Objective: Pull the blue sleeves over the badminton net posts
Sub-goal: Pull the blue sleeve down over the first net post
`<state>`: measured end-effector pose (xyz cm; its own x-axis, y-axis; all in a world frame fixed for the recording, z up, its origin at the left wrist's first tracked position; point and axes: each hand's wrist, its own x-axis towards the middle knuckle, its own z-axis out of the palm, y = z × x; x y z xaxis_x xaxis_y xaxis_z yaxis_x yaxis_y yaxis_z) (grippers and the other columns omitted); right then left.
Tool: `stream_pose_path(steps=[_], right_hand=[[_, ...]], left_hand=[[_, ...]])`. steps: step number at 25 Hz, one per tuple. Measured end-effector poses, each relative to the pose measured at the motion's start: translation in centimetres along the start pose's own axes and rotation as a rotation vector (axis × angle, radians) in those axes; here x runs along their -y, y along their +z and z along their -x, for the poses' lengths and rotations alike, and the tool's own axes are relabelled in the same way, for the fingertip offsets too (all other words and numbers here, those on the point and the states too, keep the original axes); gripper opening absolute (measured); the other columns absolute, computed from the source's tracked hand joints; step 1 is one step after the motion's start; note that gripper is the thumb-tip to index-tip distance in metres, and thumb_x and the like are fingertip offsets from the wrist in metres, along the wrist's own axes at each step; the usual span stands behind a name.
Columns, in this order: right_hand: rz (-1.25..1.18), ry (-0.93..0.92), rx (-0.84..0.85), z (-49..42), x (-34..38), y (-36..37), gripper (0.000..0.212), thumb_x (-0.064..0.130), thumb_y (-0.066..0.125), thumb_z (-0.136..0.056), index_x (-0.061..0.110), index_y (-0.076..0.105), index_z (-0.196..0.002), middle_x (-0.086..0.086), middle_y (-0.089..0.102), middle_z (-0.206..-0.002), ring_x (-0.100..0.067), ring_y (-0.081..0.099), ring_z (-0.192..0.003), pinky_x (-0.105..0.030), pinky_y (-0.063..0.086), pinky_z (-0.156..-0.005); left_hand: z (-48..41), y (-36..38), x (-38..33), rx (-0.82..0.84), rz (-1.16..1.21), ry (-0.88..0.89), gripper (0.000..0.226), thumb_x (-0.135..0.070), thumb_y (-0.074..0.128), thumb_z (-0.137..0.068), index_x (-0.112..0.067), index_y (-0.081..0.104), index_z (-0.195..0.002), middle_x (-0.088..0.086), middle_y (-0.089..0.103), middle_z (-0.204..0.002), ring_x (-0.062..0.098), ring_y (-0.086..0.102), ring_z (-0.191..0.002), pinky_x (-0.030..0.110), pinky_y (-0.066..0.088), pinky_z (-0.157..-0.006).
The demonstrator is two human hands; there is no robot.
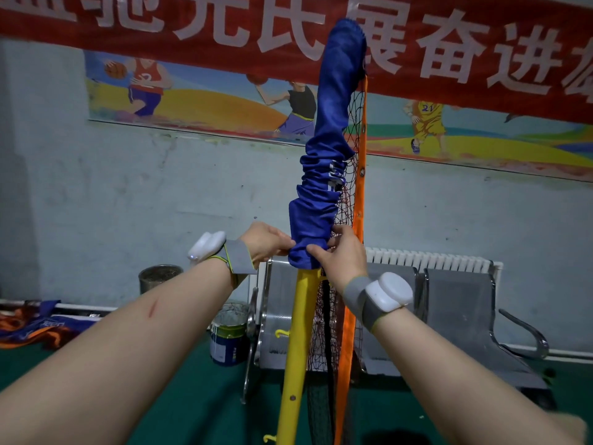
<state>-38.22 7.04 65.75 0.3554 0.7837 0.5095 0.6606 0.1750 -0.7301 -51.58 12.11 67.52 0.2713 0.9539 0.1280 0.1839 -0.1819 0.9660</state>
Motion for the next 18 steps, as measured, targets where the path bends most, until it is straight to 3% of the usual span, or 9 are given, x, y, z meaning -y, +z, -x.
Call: stream_pose_path(steps=[3,6,9,11,15,18], right_hand=[[0.018,0.035,0.023,0.4,-1.0,0.6,0.062,0.028,0.074,-0.074,0.012,0.043,-0.126,-0.009,0.058,-0.104,-0.025,0.058,-0.096,-0.042,0.050,-0.087],[0.030,0.047,0.037,0.8,-1.4,0.9,0.067,0.029,0.076,-0.071,0.011,0.042,-0.126,-0.012,0.056,-0.113,-0.029,0.057,-0.103,-0.043,0.048,-0.091],[0.081,-0.005,-0.010,0.6,-0.7,0.3,0.073,0.037,0.071,-0.076,0.009,0.036,-0.134,-0.011,0.045,-0.132,-0.028,0.042,-0.124,-0.041,0.035,-0.106],[0.036,-0.037,-0.026,0.0,0.5,-0.4,0.068,0.034,0.061,-0.085,0.007,0.031,-0.139,-0.011,0.038,-0.141,-0.026,0.036,-0.131,-0.036,0.030,-0.110],[-0.050,-0.099,-0.008,-1.1,1.9,-0.9,0.045,0.022,0.054,-0.091,0.007,0.044,-0.131,-0.010,0.054,-0.131,-0.027,0.050,-0.120,-0.031,0.038,-0.098],[-0.051,-0.083,0.020,-1.0,1.6,-1.0,0.042,0.023,0.058,-0.089,0.006,0.050,-0.127,-0.010,0.060,-0.123,-0.027,0.055,-0.114,-0.033,0.042,-0.097]], left_hand=[[0.0,0.1,1.1,-0.015,-0.053,0.069,0.014,0.003,0.060,-0.084,-0.001,0.059,-0.070,0.008,0.056,-0.064,-0.004,0.055,-0.037,0.004,0.036,-0.037],[0.0,0.0,1.7,-0.023,-0.123,0.130,0.023,0.005,0.060,-0.083,-0.005,0.056,-0.063,0.006,0.055,-0.063,0.001,0.057,-0.045,0.003,0.041,-0.044],[0.1,-0.1,1.2,-0.052,-0.073,0.182,0.012,0.005,0.052,-0.086,-0.001,0.062,-0.086,0.005,0.058,-0.073,0.010,0.054,-0.062,0.003,0.038,-0.043],[-0.1,-0.2,0.8,-0.103,0.000,0.250,0.018,0.001,0.050,-0.088,0.001,0.062,-0.102,0.007,0.060,-0.082,0.011,0.056,-0.066,0.002,0.040,-0.046],[-0.5,-0.2,0.8,-0.165,-0.015,0.351,0.012,-0.004,0.054,-0.089,-0.003,0.066,-0.089,0.001,0.063,-0.072,0.004,0.059,-0.062,0.010,0.048,-0.061],[-0.9,-0.1,1.3,-0.161,-0.035,0.341,0.015,-0.004,0.053,-0.089,-0.009,0.063,-0.079,0.000,0.062,-0.068,0.007,0.059,-0.062,0.016,0.046,-0.065]])
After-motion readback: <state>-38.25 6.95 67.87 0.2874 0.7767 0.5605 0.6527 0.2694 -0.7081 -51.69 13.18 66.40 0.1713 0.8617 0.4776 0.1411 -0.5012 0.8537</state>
